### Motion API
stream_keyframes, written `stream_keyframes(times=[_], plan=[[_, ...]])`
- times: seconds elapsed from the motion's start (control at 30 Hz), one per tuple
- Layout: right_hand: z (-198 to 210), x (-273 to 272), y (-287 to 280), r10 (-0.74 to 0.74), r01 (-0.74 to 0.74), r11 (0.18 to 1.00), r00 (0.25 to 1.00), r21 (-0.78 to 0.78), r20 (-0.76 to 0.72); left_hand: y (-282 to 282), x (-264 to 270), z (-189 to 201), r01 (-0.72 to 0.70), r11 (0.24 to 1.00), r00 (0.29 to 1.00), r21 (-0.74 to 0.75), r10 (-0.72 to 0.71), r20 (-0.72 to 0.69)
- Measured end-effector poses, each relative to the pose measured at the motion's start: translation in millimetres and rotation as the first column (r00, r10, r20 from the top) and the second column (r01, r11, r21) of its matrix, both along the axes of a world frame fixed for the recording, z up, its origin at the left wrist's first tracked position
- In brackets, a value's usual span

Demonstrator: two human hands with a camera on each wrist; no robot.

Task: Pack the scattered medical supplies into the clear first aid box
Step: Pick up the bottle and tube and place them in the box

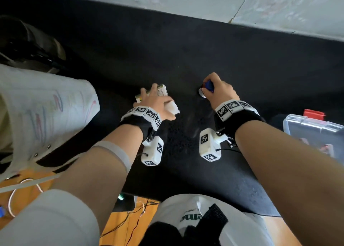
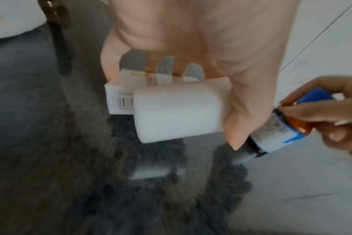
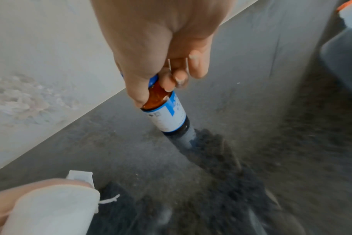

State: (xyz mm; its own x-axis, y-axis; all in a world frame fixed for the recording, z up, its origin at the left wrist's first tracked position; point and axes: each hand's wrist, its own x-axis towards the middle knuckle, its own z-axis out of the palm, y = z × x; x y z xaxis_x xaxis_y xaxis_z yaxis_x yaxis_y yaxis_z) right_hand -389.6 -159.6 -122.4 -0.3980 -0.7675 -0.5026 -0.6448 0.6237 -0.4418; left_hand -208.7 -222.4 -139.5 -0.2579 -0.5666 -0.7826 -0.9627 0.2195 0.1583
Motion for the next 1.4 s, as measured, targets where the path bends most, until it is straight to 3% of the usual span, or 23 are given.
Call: stream_keyframes(times=[0.3,0.37,0.43,0.57,0.73,0.9,1.13,1.4], plan=[[14,-30,113,-0.078,0.071,0.991,0.995,0.113,0.061,79,-40,39,-0.082,0.994,0.989,0.071,0.09,-0.116],[21,-44,132,-0.108,0.102,0.993,0.987,0.06,0.12,93,-54,52,-0.136,0.987,0.976,0.088,0.149,-0.159],[32,-60,152,-0.172,0.193,0.979,0.953,-0.063,0.248,109,-69,68,-0.233,0.958,0.93,0.169,0.27,-0.248],[68,-105,200,-0.216,0.344,0.903,0.882,-0.259,0.419,143,-111,104,-0.378,0.865,0.767,0.331,0.493,-0.411],[103,-169,273,-0.247,0.458,0.824,0.82,-0.334,0.515,199,-168,129,-0.399,0.838,0.7,0.373,0.541,-0.466],[112,-220,339,-0.242,0.414,0.855,0.851,-0.312,0.467,266,-206,125,-0.468,0.783,0.62,0.41,0.621,-0.479],[73,-229,375,-0.179,0.21,0.97,0.958,-0.123,0.223,309,-222,115,-0.549,0.747,0.557,0.376,0.662,-0.502],[20,-199,365,-0.022,0.013,0.999,0.982,0.046,0.189,315,-200,108,-0.595,0.731,0.581,0.334,0.678,-0.45]])
